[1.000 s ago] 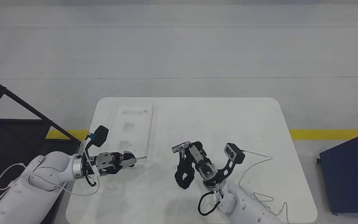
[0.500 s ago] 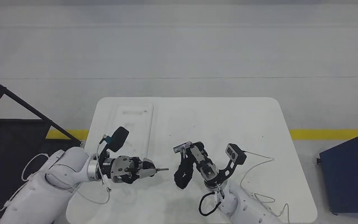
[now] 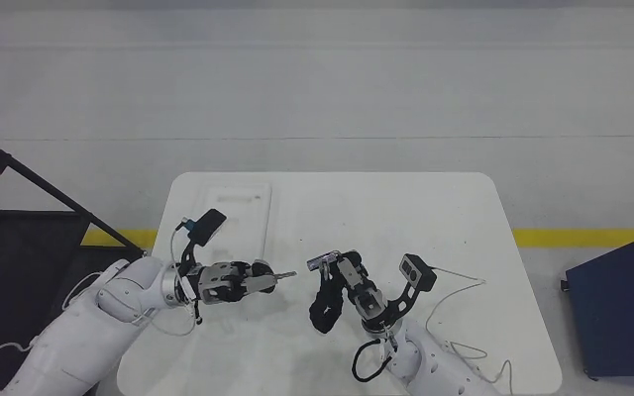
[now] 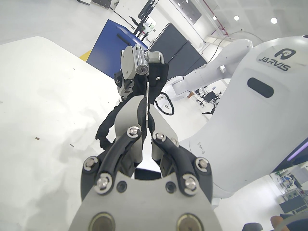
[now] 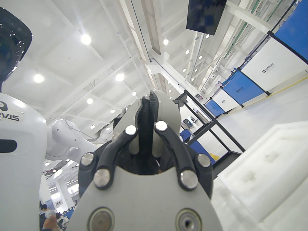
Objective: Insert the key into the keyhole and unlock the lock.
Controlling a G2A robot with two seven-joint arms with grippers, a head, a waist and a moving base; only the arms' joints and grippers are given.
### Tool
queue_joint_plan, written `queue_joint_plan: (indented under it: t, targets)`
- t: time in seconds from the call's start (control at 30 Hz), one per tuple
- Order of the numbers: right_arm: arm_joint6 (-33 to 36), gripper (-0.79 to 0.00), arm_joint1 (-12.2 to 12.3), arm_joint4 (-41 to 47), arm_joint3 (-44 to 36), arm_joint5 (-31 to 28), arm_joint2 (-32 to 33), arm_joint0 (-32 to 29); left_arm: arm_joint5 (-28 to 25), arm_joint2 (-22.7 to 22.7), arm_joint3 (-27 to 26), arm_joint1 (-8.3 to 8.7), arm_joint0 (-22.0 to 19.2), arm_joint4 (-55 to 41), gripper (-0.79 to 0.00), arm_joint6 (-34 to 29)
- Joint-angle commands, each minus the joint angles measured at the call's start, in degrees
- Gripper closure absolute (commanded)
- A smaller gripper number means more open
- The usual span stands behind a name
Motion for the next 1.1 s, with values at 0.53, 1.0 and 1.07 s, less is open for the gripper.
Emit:
queue_joint_plan:
  t: [0.53, 1.0, 1.07]
  targets:
    - [0.0, 0.000, 0.0, 0.0, 0.0, 0.0, 0.0, 0.0, 0.6, 3.9, 1.7, -0.36, -3.5, -2.6, 0.000, -1.6]
    - [0.0, 0.000, 0.0, 0.0, 0.0, 0.0, 0.0, 0.0, 3.0, 3.9, 1.1, -0.57, -4.2, -4.5, 0.000, -3.2]
    - [0.0, 0.000, 0.0, 0.0, 0.0, 0.0, 0.0, 0.0, 3.7, 3.8, 1.2, -0.65, -4.3, -4.7, 0.000, -3.4]
